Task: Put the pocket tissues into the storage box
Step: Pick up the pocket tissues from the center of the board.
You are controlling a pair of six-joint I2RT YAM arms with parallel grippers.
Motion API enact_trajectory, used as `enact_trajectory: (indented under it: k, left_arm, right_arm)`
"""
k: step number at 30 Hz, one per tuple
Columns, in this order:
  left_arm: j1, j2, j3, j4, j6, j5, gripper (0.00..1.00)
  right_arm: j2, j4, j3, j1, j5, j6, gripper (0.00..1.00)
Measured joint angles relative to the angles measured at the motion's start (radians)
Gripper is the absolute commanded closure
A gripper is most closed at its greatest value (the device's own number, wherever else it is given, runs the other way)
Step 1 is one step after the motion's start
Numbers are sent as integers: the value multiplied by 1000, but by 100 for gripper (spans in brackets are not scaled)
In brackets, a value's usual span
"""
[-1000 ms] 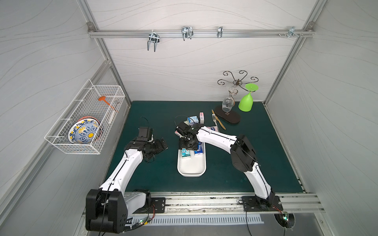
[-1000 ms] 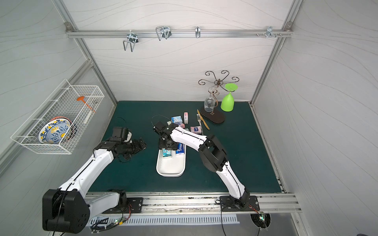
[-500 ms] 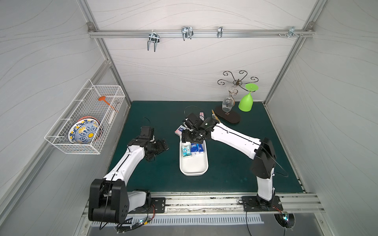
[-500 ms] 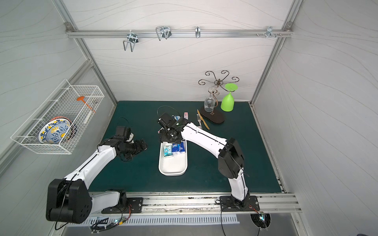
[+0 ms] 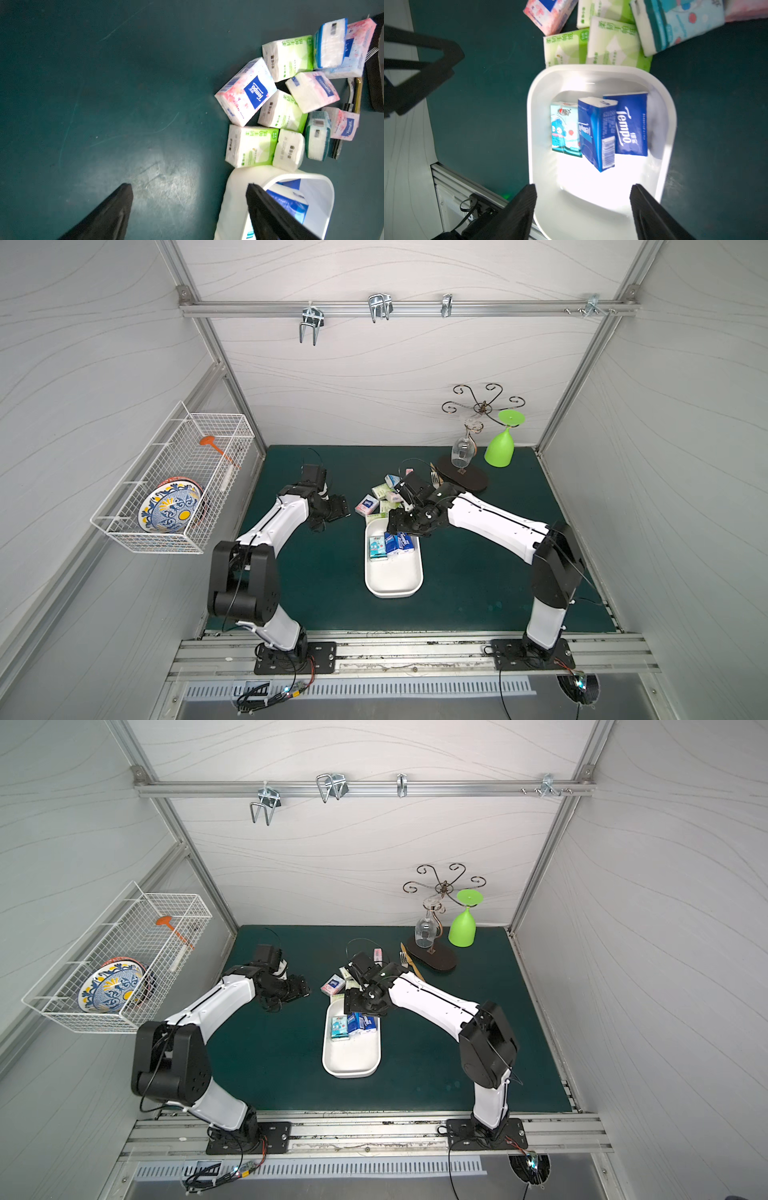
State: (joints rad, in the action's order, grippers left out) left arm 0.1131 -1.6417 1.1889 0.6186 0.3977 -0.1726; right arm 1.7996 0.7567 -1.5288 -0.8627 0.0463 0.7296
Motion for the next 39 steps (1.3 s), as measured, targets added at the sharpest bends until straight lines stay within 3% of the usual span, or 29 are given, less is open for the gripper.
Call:
enact_trajectory:
  k: [10,16,26,34,39]
  left_arm:
    - [118,-256,290,25,-150,76,14]
    - [144,-352,390,39,-274,57,14]
    - [145,-502,503,110,-403,27,17]
    - [171,-521,507,135,-440,38,18]
    - [183,-526,507,134,-449,62,27]
  right_arm:
    - [-197,-13,219,122,34,-62,22]
    - [-265,-18,290,190,57,-98,21]
    - [-322,-14,313,236,55,-125,21]
    - [-322,-7,315,237,40,-126,20]
    - [-322,-6,315,239,39,-126,20]
